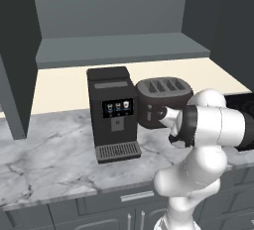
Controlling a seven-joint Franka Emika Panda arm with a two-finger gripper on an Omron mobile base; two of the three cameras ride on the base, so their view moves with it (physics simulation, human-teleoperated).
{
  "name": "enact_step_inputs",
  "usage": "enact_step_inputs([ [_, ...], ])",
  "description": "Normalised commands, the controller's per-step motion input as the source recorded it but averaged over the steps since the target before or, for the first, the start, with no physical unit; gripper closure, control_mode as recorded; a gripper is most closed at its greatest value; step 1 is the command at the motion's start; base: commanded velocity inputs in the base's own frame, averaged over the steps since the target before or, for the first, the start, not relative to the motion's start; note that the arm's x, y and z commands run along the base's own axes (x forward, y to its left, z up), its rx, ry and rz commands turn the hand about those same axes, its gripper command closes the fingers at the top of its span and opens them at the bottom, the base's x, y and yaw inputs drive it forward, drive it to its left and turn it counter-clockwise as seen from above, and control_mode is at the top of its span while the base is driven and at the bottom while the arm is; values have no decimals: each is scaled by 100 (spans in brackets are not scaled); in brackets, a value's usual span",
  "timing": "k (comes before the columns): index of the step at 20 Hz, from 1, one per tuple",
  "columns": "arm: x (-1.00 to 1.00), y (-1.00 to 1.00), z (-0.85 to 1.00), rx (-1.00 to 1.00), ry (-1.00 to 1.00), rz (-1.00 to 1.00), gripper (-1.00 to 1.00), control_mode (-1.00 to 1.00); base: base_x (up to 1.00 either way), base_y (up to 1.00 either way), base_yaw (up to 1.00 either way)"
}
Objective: Collect the paprika, mayonnaise, and shaker from the cabinet and place them next to the stove.
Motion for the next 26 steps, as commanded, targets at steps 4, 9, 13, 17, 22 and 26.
enact_step_inputs([
  [4,2,-22,-23,-10,0,-6,100,-100,0,0,0],
  [9,0,-23,-18,-8,0,-6,100,-100,0,0,0],
  [13,-3,-5,-10,-2,0,-3,100,-100,0,0,0],
  [17,-6,-1,-18,0,0,-2,-100,-100,0,0,0],
  [22,-12,0,-11,0,0,-5,-100,-100,0,0,0],
  [26,-11,7,-8,0,0,-3,-100,-100,0,0,0],
])
